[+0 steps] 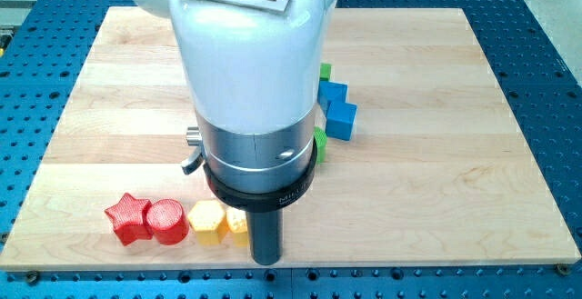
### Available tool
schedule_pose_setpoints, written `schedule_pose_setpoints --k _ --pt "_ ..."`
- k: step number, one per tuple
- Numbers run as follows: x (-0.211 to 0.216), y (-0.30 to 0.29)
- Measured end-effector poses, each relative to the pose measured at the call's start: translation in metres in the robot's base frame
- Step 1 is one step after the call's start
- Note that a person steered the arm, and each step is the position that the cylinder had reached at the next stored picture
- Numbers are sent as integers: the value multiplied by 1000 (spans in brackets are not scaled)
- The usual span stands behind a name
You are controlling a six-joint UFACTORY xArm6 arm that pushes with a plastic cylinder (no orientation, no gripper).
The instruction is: Move the green blocks to the right of the yellow blocks
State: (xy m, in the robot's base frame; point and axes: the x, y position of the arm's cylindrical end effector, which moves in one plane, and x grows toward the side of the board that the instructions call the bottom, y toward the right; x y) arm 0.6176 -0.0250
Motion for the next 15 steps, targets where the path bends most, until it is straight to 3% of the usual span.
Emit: schedule_pose_setpoints --k 3,4,5,6,9,10,13,15 --pt "-5 13" --pt "-23 72" --pt "-27 94" --pt "-80 120" --pt "-302 149" --pt "-304 100" --pt "-230 85" --pt "-304 84"
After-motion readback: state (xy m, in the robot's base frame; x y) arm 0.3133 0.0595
